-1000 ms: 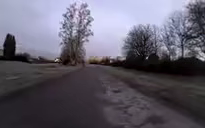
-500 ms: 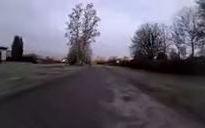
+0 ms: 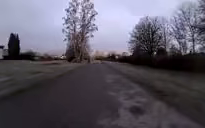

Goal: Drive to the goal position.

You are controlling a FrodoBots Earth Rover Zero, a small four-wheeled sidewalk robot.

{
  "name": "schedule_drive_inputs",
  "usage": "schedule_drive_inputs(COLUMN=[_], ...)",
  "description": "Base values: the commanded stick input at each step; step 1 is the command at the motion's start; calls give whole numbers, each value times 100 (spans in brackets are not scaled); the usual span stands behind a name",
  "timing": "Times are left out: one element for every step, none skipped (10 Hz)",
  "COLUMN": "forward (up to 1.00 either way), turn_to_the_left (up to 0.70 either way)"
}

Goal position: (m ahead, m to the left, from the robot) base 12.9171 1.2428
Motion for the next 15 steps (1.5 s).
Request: schedule_drive_inputs(forward=[100, 100, 100, 100, 100, 100, 100, 100, 100, 100, 100, 100, 100, 100, 100], turn_to_the_left=[0, 0, 0, 0, 0, 0, 0, 0, 0, 0, 0, 0, 0, 0, 0])
